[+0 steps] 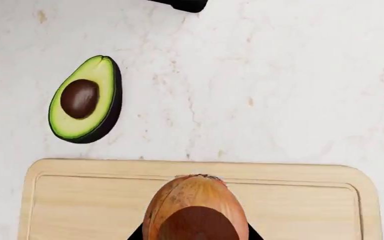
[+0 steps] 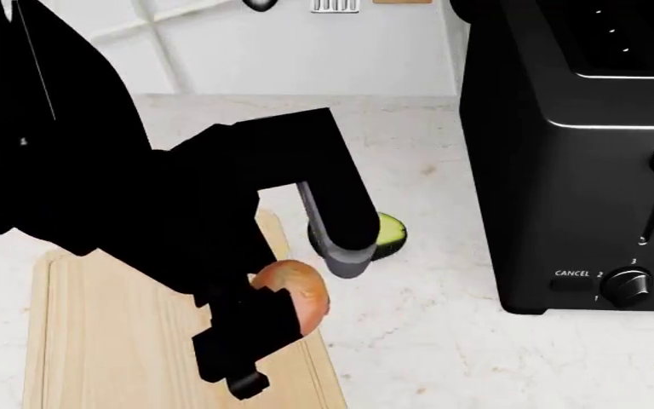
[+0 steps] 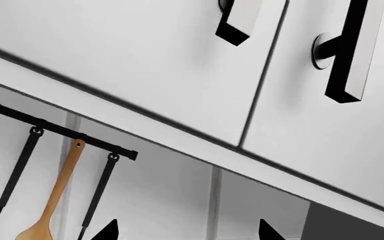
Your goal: Place the avocado, onion, tomato and bell pepper on the cutting board.
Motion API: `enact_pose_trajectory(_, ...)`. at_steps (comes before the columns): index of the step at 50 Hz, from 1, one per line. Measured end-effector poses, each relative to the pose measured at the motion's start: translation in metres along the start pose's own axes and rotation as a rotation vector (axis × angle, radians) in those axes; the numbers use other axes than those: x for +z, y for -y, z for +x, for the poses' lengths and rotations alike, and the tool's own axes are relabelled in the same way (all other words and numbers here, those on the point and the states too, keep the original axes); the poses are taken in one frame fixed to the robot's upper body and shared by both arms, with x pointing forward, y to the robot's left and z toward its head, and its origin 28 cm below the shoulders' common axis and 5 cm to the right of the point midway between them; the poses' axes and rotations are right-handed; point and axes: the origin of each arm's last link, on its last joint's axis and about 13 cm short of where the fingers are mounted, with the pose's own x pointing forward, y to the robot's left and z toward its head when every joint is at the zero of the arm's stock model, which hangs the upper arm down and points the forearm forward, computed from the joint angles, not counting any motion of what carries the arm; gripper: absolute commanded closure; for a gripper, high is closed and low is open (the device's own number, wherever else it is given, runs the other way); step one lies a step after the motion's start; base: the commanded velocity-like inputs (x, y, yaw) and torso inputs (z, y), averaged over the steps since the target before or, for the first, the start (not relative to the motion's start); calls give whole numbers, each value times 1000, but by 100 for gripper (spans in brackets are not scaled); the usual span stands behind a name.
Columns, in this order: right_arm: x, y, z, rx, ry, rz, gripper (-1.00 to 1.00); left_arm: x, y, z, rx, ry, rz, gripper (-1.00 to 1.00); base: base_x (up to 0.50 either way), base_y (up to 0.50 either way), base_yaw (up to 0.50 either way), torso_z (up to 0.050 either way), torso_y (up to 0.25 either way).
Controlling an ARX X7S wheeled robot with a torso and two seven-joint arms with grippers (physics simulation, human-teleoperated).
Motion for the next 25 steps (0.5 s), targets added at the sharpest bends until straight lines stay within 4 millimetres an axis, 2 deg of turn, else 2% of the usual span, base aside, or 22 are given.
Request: enact_pose_trajectory(25,8,2,-2,0,11,-2,-100,-61,-23,-32,117,-77,-176,100,0,0,0,0,0)
